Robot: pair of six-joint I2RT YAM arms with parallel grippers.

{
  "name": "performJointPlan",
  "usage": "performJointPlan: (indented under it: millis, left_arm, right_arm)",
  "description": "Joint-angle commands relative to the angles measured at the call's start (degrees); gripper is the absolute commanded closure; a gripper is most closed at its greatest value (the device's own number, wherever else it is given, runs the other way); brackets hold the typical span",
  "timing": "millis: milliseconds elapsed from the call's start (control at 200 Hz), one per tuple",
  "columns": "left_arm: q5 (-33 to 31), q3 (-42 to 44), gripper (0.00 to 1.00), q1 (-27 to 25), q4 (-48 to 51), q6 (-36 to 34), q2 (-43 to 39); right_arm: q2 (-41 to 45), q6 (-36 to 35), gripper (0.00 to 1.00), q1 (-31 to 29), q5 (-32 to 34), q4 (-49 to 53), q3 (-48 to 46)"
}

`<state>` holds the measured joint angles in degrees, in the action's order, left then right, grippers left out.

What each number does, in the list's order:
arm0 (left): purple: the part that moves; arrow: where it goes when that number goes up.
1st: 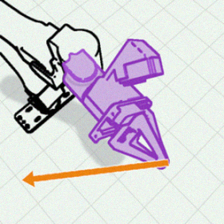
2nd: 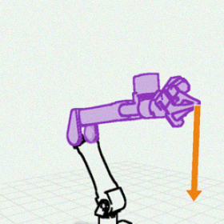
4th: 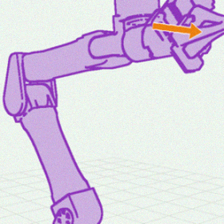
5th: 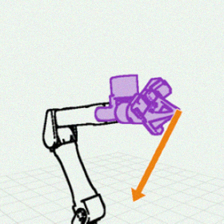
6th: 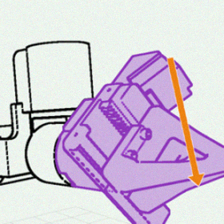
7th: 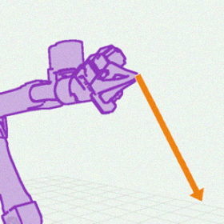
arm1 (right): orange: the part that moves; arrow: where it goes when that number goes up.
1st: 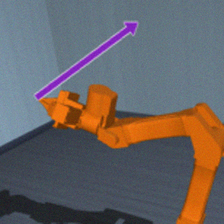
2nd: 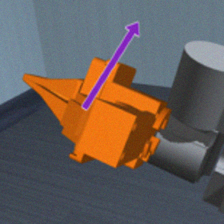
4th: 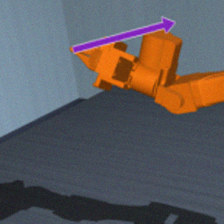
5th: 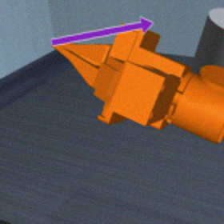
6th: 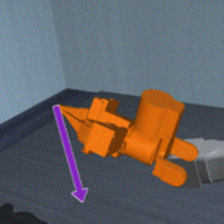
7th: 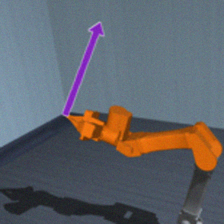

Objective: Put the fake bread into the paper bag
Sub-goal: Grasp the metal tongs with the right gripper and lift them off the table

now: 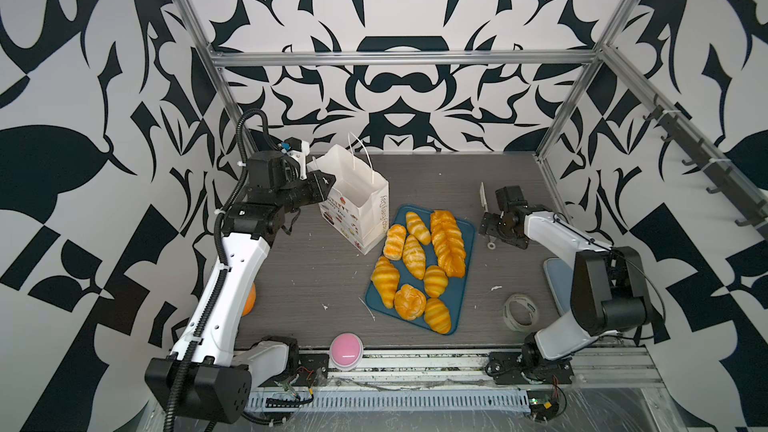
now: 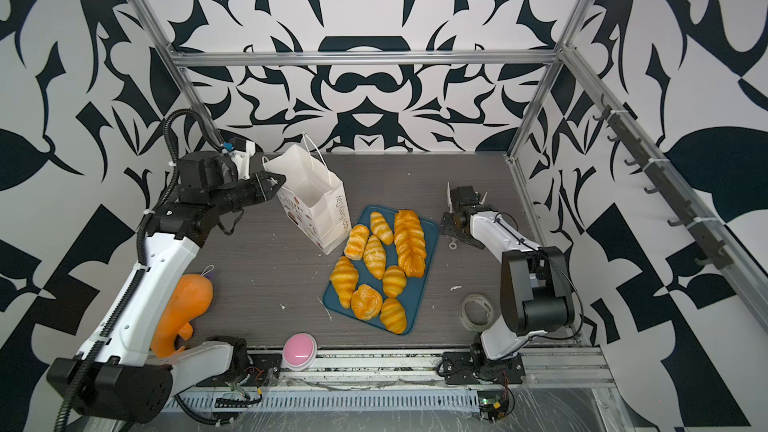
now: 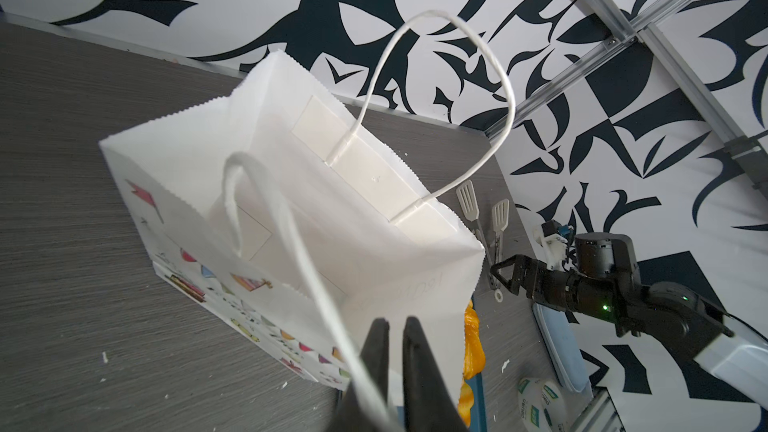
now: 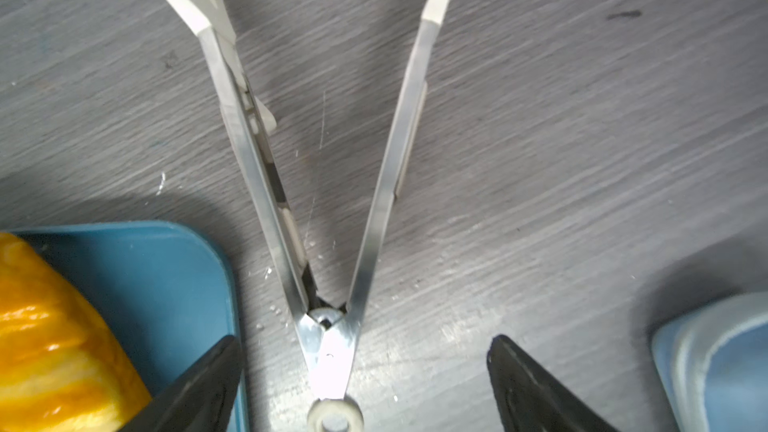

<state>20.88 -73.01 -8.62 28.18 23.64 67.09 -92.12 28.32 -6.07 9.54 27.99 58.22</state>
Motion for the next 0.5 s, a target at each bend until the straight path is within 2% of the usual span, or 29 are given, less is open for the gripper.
performJointPlan:
  millis: [0,495]
  left_arm:
    - [-1.6,1.1,0.87,0.3,0.1,-1.5,-0.8]
    - [-1.7,2.5,0.89,0.3,-0.6,-2.7,-1.2]
  right_arm:
    - [-1.4,-1.2,0.04,0.6,-1.0,-0.3,3.2]
    - [-12.1,-2.1,0.07,2.1,-1.4,0.5,10.9]
